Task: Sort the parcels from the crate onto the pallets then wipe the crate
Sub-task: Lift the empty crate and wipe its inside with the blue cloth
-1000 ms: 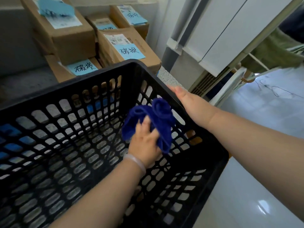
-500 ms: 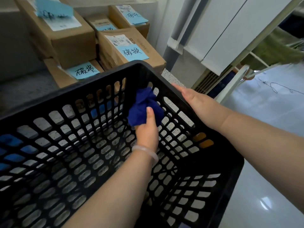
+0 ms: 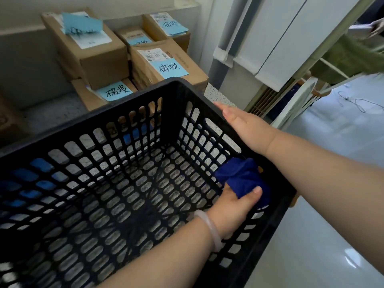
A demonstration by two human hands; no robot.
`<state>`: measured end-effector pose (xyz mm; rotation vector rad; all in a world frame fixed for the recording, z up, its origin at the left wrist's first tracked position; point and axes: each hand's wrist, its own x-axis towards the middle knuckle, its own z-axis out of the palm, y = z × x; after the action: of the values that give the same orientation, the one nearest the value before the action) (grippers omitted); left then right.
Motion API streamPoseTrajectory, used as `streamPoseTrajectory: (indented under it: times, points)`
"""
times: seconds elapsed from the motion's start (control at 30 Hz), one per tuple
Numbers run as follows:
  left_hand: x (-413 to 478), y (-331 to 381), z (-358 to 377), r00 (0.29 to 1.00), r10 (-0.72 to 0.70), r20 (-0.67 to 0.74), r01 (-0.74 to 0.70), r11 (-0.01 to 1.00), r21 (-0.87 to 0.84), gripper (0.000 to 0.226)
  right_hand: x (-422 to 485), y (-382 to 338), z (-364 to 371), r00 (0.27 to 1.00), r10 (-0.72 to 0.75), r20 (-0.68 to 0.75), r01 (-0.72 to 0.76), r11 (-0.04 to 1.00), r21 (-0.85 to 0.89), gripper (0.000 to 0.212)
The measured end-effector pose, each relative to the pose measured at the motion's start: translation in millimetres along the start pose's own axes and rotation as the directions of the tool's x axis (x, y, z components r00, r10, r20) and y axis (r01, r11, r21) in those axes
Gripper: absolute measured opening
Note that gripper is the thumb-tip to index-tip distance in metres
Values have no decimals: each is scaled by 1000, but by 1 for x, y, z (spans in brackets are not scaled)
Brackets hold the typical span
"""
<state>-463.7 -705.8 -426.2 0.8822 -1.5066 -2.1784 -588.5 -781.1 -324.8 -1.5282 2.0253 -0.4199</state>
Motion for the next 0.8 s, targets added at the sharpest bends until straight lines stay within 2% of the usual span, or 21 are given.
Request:
streamPoseTrajectory:
  times: [0.07, 0.13, 0.2, 0.3, 0.33, 0.4, 0.43, 0.47, 0.57, 0.67, 0.8]
  points:
    - [0, -1, -2, 999, 10, 43, -12, 999, 47, 88, -1, 0, 1, 1000, 5, 9, -5, 1000, 2, 47]
    - [-1, 0, -4, 999, 26, 21, -28, 995, 98, 77, -3, -1, 1, 1000, 6, 12, -6, 1000, 8, 48]
    - [-1, -5, -7, 999, 3, -43, 2, 992, 125, 86, -4, -2, 1, 1000, 14, 0, -14, 1000, 11, 51]
    - [0, -13, -9, 988, -90, -125, 101, 992, 80, 113, -4, 0, 2, 1000, 10, -9, -10, 1000, 21, 53]
    - [2, -14, -10, 982, -126, -144, 136, 989, 63, 104, -4, 1, 3, 1000, 5, -10, -5, 1000, 27, 54]
    - [9, -10, -15, 961, -196, -197, 196, 980, -22, 49, -3, 4, 3, 1000, -7, -12, 7, 999, 34, 58]
    - [16, -9, -19, 948, -216, -232, 201, 976, -86, 30, -3, 5, 3, 1000, -15, -12, 16, 999, 37, 61]
    - [22, -7, -24, 934, -230, -275, 200, 971, -133, 25, -3, 7, 3, 1000, -20, -12, 21, 999, 43, 64]
    - [38, -1, -42, 893, -218, -393, 140, 966, -216, 28, 1, 11, 5, 999, -35, -3, 35, 997, 68, 61]
    - [55, 16, -66, 810, -243, -534, 32, 927, -374, 55, 3, 11, 4, 995, -91, 28, 88, 990, 112, 57]
    - [88, 40, -106, 690, -136, -711, -72, 964, -254, 67, 4, 10, 0, 988, -124, 91, 119, 991, 60, 54]
